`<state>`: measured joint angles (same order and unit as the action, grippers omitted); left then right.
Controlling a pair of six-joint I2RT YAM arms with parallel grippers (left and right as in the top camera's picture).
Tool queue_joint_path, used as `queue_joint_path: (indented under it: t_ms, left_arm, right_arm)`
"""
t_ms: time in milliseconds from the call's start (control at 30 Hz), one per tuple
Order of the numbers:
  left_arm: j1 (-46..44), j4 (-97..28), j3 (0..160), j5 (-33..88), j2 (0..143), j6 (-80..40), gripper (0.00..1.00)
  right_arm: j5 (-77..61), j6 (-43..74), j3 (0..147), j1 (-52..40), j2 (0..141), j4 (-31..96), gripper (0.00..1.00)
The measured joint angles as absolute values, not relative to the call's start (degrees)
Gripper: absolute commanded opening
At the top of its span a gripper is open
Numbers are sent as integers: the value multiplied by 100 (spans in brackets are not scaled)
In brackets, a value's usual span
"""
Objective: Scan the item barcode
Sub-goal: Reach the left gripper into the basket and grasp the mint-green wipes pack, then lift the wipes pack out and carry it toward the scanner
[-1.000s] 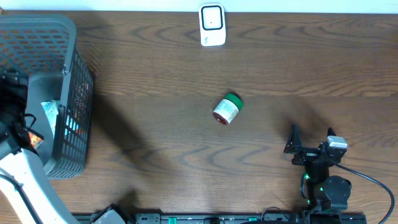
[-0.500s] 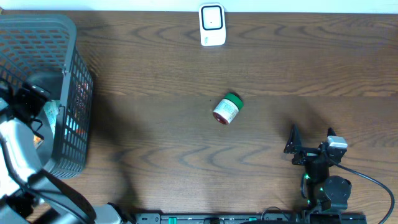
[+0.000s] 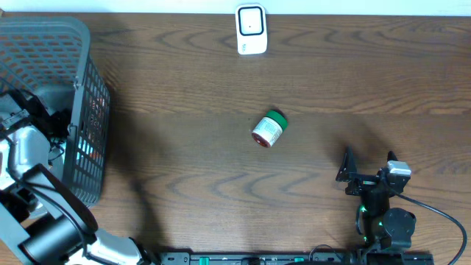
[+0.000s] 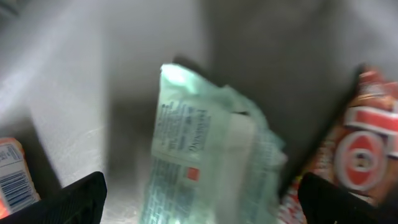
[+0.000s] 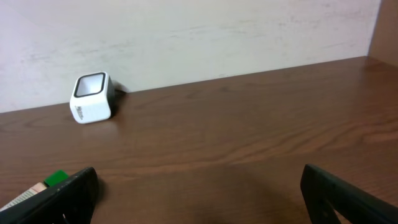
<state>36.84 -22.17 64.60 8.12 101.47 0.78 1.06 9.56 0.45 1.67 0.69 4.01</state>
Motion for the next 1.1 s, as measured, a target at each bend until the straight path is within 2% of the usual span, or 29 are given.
queue_joint_path:
  t_ms: [133,167,200,300,333,733,1000,1100]
  left_arm:
    - [3684,-2287,6460,663,10385,154,98]
    - [3684,-2303,6460,648,10455,156,79]
    - [3673,-2300,6479,578,10501,193,67]
    - [3675,-2425,6506,554,10523,211,38]
    - [3693,-2458,6519,569,10527,222,35]
    - [3695,-2788,6565,755,10221,189,34]
    - [3695,-2641,7513,810,8173,-464,34]
    - [3695,-2405,7760,1229,7277,-696,34]
  right_arm:
    - [106,956,45,167,69,403,99]
    - [106,956,45,167,69,401,99]
    - [106,956,45,167,69,401,99]
    - [106,956,45,167,69,403,99]
    - [106,956,45,167,69,401,99]
    - [108,956,45,167,69,401,99]
    - [108,956,45,167,69,401,99]
    - [106,956,45,167,69,403,99]
